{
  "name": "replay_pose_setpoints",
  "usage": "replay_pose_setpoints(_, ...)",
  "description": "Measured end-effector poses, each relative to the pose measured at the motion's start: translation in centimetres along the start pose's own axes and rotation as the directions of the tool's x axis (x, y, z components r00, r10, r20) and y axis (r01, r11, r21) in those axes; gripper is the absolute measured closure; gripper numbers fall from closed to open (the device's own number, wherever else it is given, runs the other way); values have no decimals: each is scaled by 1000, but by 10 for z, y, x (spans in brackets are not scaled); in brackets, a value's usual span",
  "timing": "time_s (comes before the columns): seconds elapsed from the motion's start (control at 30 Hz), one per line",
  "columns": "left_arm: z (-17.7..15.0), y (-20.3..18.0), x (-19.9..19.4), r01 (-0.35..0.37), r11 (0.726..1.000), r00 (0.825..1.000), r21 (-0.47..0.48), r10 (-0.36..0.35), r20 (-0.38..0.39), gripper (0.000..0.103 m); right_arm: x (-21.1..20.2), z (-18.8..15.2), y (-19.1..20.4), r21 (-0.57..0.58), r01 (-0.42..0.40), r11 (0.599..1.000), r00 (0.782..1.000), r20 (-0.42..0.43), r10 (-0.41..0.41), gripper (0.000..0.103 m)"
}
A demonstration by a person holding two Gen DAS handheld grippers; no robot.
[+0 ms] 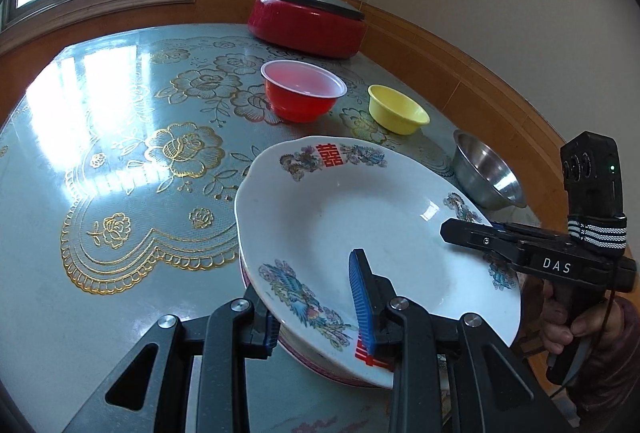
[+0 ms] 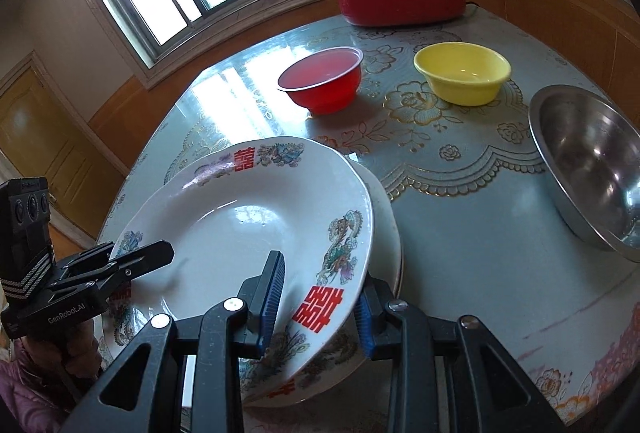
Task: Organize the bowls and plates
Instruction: 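Lift the deep plate with the left tool and carry it over the stack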
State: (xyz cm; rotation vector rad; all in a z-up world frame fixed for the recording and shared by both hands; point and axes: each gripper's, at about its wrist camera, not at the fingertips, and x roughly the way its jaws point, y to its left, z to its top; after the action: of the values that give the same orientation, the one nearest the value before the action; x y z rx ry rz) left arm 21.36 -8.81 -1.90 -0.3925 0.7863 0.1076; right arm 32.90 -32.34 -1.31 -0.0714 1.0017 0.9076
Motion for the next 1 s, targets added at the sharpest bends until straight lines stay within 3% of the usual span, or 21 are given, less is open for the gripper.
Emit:
replay_pose_setpoints(0.17,-6,-1,9,-6,1000,999,-6,6,-34,69,-1,-2,-5,11,-3,1000,1000,0,3,71)
replay_pose_setpoints(0.77,-16,-6,0,-1,1000,999,-9,1,-37,68,-7,-7,-6,-22,-12,1000,1000,2,12,71)
replay_pose_setpoints(1.0,-15,-10,-1,-7,999,998,33,9,-56,67,-13,-6,-12,16,-1,1000,1000,14,1,71)
